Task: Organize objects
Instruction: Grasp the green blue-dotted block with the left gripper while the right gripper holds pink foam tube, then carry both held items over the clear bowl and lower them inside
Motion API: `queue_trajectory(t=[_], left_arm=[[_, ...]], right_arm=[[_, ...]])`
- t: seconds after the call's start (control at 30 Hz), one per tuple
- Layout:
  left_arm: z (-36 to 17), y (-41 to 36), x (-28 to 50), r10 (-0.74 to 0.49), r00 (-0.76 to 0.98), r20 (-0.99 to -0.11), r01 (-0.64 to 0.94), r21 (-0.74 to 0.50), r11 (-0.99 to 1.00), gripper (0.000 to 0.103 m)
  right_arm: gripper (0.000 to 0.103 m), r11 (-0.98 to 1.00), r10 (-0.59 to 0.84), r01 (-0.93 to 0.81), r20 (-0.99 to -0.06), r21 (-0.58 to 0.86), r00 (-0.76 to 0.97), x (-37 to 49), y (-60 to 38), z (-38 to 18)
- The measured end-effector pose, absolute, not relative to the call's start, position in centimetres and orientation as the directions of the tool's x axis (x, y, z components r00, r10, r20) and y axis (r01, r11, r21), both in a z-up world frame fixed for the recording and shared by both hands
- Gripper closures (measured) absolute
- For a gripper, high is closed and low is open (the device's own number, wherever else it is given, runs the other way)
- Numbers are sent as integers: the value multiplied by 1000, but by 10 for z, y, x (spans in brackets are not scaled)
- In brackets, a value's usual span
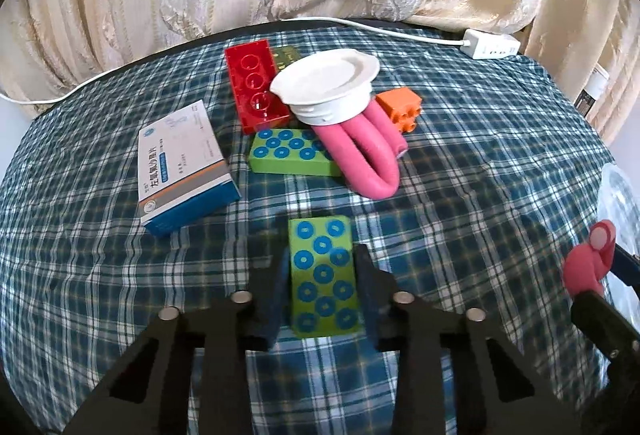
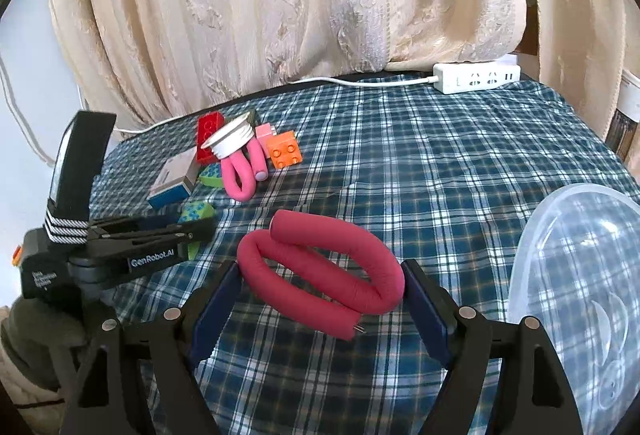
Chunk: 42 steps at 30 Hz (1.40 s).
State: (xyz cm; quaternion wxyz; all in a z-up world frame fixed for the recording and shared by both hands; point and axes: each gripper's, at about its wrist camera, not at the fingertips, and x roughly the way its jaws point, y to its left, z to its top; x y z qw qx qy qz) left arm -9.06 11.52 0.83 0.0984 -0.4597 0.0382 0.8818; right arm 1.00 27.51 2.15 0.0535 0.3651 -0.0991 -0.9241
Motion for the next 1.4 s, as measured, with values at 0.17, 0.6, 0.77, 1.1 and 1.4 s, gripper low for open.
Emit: queue_trajectory(t=[0.17, 0.6, 0.77, 1.1, 1.4], left_arm=[[14, 122, -84, 150, -565, -811, -225, -23, -974, 72], [41, 156, -62, 206, -593, -778, -308, -17, -951, 72], [51, 177, -51, 246, -591, -768, -363, -19, -931, 72], [62, 226, -31, 325, -569, -755, -479, -16, -877, 72], [65, 273, -16, 382, -534, -755, -571, -11, -821, 72]], right_arm=[[20, -971, -171, 19, -641, 237, -749, 17, 280, 28], [20, -961, -142, -30, -586, 273, -797, 40, 308, 45], [20, -955, -103, -81, -574, 286, -812, 53, 331, 48], [20, -924, 6, -218, -557, 313, -830, 85, 387, 43], [20, -893, 96, -318, -557, 318, -825, 108, 429, 42]])
